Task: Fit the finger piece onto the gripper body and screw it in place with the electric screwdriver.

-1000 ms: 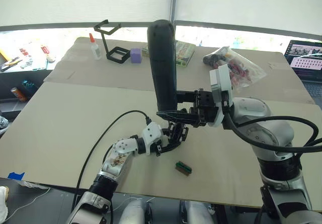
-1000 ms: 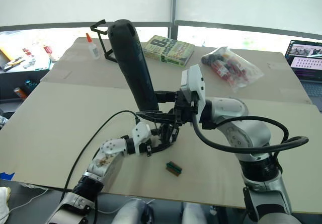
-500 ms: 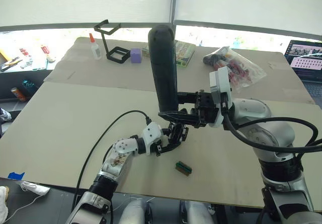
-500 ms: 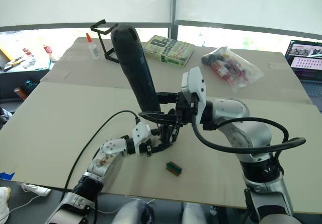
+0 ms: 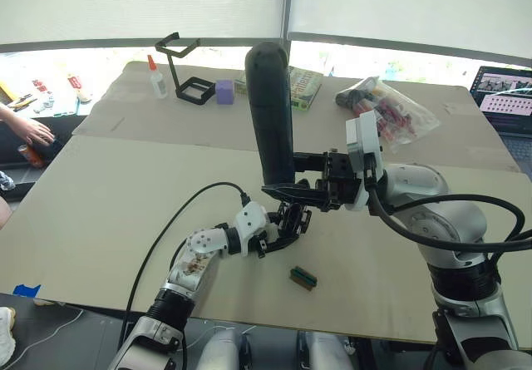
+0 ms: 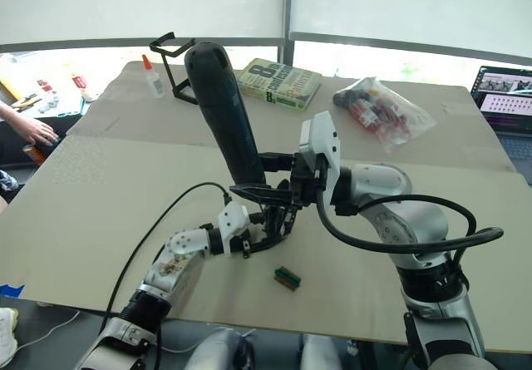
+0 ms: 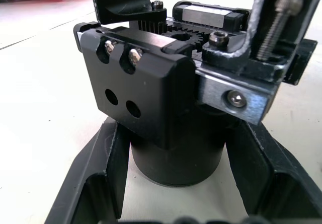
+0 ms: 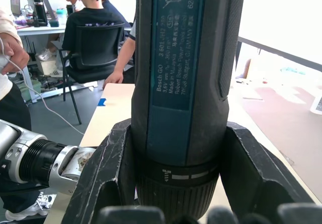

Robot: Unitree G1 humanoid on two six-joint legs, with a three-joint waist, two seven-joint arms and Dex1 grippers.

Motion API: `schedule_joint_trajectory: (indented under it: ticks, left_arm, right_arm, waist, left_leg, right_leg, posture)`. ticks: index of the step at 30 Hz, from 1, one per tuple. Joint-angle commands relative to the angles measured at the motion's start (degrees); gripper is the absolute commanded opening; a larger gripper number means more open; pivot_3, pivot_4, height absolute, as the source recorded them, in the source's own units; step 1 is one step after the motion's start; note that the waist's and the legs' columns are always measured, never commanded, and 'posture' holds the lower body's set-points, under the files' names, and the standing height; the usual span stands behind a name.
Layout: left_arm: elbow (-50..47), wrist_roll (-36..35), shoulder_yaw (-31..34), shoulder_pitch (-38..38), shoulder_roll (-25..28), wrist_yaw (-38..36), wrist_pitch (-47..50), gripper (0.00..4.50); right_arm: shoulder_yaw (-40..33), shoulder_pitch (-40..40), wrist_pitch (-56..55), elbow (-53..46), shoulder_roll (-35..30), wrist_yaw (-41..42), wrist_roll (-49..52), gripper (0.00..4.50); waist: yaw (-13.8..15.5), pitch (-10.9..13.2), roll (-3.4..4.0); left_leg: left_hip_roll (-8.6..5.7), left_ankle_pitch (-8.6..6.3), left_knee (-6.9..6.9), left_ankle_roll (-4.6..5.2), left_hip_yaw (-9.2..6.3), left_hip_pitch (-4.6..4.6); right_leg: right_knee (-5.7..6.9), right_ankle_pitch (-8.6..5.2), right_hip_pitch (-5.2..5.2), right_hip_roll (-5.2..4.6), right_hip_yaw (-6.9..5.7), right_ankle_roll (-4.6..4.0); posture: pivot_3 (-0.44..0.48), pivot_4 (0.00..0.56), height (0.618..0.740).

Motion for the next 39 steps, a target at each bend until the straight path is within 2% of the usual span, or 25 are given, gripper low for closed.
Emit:
schedule_joint_trajectory:
  ticks: [1,39]
  left_arm:
    - [1.1,1.0,-1.75,0.5,-0.39,-0.17,0.81,2.28]
    - [1.04,0.99,-2.13,0.91,-1.04,-0.06,1.18,2.28]
  right_arm:
    - [-2.31,-1.96,-0.46,-2.73,0.27,-0.3,1.79,1.93]
    - [-1.41,-5.78,5.54,-3.71,0.09,-0.25,1.71,1.93]
  waist:
    - [0.0,0.0,0.0]
    - [0.03,0.0,0.0]
  left_leg:
    - [0.0,0.0,0.0,0.0,0.0,0.0]
    - [-0.01,-0.01,0.0,0.02,-0.02,-0.02]
  right_leg:
    - [0.0,0.0,0.0,0.0,0.0,0.0]
    - [-0.02,0.0,0.0,-0.02,-0.01,0.0]
  posture:
    - [0.0,0.15,0.74]
    - [0.0,0.15,0.74]
